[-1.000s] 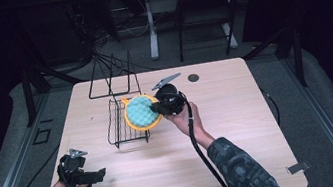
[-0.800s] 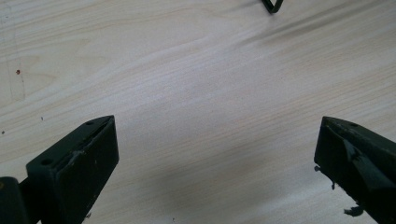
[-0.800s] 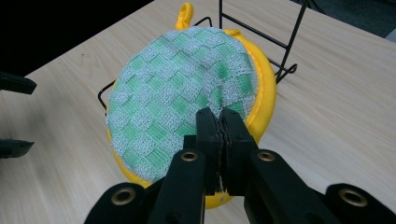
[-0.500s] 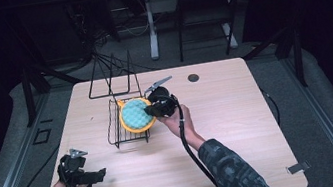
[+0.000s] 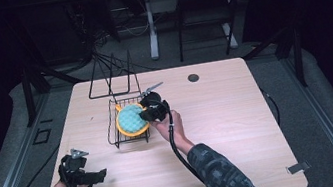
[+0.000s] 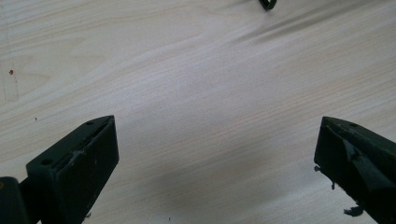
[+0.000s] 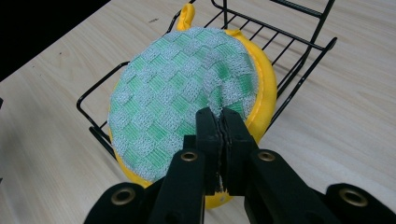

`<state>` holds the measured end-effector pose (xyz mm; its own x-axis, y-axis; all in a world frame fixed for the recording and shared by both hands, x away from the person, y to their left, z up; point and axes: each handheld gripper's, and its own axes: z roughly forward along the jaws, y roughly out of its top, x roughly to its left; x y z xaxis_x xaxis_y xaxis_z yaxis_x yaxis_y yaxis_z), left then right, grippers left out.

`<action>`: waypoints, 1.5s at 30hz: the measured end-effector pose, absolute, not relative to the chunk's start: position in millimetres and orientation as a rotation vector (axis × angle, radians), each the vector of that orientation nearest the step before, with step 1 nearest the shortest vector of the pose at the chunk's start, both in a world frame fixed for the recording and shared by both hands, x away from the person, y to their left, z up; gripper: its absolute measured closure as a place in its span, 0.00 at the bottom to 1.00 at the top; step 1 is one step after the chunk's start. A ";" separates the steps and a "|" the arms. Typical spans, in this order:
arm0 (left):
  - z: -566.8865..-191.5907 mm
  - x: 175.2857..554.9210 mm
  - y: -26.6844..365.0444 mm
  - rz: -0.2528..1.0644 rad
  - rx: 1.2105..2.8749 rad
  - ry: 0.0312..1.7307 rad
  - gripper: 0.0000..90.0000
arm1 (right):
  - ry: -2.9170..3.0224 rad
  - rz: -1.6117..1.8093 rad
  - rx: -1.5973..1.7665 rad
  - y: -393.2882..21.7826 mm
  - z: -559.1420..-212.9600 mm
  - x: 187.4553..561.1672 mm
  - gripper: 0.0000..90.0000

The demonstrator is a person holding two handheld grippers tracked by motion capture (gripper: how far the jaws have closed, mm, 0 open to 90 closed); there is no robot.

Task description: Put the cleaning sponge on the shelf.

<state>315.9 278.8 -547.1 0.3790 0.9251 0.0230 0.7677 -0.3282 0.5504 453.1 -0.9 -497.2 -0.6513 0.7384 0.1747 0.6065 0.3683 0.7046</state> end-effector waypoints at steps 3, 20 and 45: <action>-547.2 315.7 278.2 0.462 2.191 1.460 0.00 | 2.436 1.138 1.235 4.1 -500.8 455.0 0.97; -547.5 316.0 278.0 0.455 2.194 1.450 0.00 | 2.442 1.099 1.322 18.2 -520.0 463.7 0.94; -546.1 315.1 276.1 0.459 2.186 1.427 0.00 | 2.477 1.193 1.185 -33.0 -476.0 439.2 0.22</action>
<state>315.1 276.1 -546.1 0.3982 0.9172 0.0149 0.7536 -0.3364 0.5647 439.2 -33.0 -476.0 -0.6773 0.7103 0.1917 0.5927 0.3725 0.7141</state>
